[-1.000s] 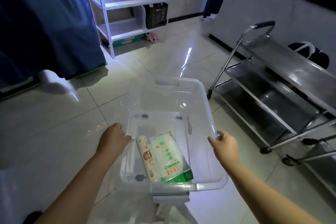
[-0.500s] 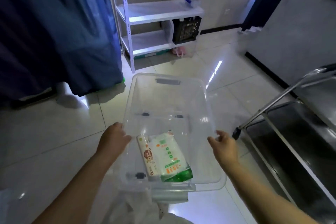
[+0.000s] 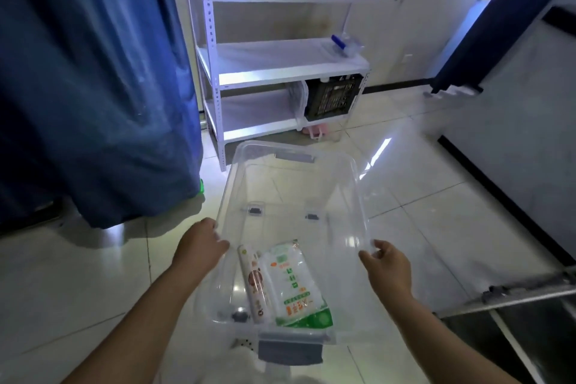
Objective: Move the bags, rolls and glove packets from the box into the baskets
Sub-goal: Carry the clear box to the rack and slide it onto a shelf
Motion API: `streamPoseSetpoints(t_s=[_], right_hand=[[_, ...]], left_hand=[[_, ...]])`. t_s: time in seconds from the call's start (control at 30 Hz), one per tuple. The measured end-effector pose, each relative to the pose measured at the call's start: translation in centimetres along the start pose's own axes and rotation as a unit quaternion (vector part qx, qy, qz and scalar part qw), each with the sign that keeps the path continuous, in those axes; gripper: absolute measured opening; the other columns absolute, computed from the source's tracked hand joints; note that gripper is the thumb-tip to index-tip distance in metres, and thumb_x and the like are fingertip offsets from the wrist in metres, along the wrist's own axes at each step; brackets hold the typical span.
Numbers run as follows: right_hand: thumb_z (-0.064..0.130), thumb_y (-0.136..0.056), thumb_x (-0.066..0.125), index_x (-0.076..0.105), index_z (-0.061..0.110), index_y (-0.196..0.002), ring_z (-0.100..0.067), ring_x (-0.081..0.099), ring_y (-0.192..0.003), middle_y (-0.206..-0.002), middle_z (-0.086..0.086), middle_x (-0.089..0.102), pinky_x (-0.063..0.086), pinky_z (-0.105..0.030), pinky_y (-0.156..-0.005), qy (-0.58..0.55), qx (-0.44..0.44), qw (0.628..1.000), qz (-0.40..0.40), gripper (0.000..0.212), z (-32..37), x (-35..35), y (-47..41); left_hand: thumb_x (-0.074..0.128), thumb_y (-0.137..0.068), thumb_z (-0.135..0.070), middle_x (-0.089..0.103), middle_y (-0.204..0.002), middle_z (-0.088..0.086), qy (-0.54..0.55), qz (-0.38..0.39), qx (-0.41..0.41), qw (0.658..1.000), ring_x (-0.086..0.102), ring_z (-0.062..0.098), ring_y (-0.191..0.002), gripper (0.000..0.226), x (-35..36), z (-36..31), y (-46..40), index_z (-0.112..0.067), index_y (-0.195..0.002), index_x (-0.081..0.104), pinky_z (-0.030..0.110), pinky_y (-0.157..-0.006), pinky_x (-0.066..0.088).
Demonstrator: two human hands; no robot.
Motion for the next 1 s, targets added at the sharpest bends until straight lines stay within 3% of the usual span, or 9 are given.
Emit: streamPoseSetpoints(t_s=[0.07,0.2,0.33,0.47,0.57,0.7,0.83,1.0], right_hand=[[0.017,-0.082,0.066,0.064,0.010,-0.110,-0.010,0.056,-0.053,-0.060,0.006,0.057,0.038,-0.021,-0.048,0.000,0.003,1.000,-0.008,0.029,1.6,0.3,-3.8],[0.017,-0.079,0.067,0.065,0.010,-0.104,-0.010,0.053,-0.053,-0.058,0.007,0.054,0.039,-0.025,-0.049,0.004,0.021,1.000,-0.021,0.025,3.7,0.9,-11.6],[0.018,-0.077,0.067,0.066,0.010,-0.102,-0.017,0.054,-0.061,-0.062,0.005,0.057,0.037,-0.027,-0.060,0.015,0.022,1.000,-0.004,0.027,5.2,2.9,-21.4],[0.019,-0.078,0.067,0.066,0.010,-0.104,-0.014,0.052,-0.063,-0.077,-0.003,0.064,0.035,-0.023,-0.057,0.027,-0.002,0.999,0.028,0.028,7.4,5.5,-31.5],[0.020,-0.079,0.067,0.064,0.010,-0.107,-0.012,0.053,-0.061,-0.073,0.001,0.060,0.036,-0.021,-0.053,0.031,-0.007,0.997,0.069,0.030,9.3,7.2,-38.7],[0.021,-0.079,0.067,0.063,0.011,-0.112,-0.013,0.054,-0.065,-0.078,0.001,0.061,0.037,-0.022,-0.057,0.051,-0.012,0.993,0.106,0.034,12.1,10.0,-46.8],[0.020,-0.079,0.066,0.062,0.011,-0.113,-0.014,0.058,-0.065,-0.080,-0.003,0.066,0.039,-0.021,-0.057,0.067,-0.017,0.988,0.136,0.036,14.9,14.2,-52.7],[0.017,-0.078,0.065,0.065,0.009,-0.109,-0.015,0.050,-0.065,-0.076,-0.004,0.063,0.033,-0.022,-0.062,0.113,-0.040,0.981,0.153,0.032,18.7,20.6,-58.7]], left_hand=[[0.068,-0.073,-0.020,0.059,-0.087,0.003,-0.014,0.008,0.000,1.000,0.053,0.021,-0.076,0.031,0.1,-2.4,-4.3,-0.012,-0.100,0.056,0.027,-0.063,0.038],[0.066,-0.070,-0.017,0.063,-0.088,0.017,-0.003,0.020,-0.009,1.000,0.060,0.033,-0.080,0.031,1.5,-6.4,-12.1,-0.004,-0.097,0.057,0.029,-0.062,0.038],[0.064,-0.074,-0.016,0.053,-0.065,-0.003,-0.003,0.016,-0.031,0.999,0.051,0.018,-0.063,0.029,3.4,-10.0,-19.6,-0.007,-0.100,0.058,0.025,-0.053,0.035],[0.062,-0.077,-0.014,0.053,-0.066,0.002,0.006,0.005,-0.069,0.998,0.048,0.018,-0.062,0.024,5.4,-13.1,-26.3,-0.001,-0.097,0.056,0.026,-0.052,0.033],[0.061,-0.078,-0.013,0.059,-0.079,0.012,0.000,-0.020,-0.100,0.995,0.050,0.022,-0.066,0.025,6.0,-15.7,-30.9,0.002,-0.099,0.058,0.027,-0.052,0.032],[0.060,-0.081,-0.011,0.055,-0.068,0.005,0.007,-0.035,-0.135,0.990,0.049,0.015,-0.059,0.022,7.0,-17.8,-36.3,0.001,-0.099,0.058,0.024,-0.048,0.029],[0.060,-0.083,-0.013,0.058,-0.078,0.010,0.009,-0.034,-0.178,0.983,0.052,0.023,-0.069,0.027,7.3,-17.8,-41.4,0.001,-0.107,0.057,0.028,-0.056,0.033],[0.058,-0.083,-0.008,0.048,-0.059,0.000,0.001,-0.045,-0.203,0.978,0.042,0.010,-0.054,0.028,7.2,-16.4,-49.4,0.006,-0.108,0.056,0.024,-0.045,0.026]])
Point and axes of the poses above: each hand's wrist, its own y-axis away from the middle knuckle, its own x-axis out of the palm, z = x × y, the point moved 6 cm from there along -y, towards the middle knuckle
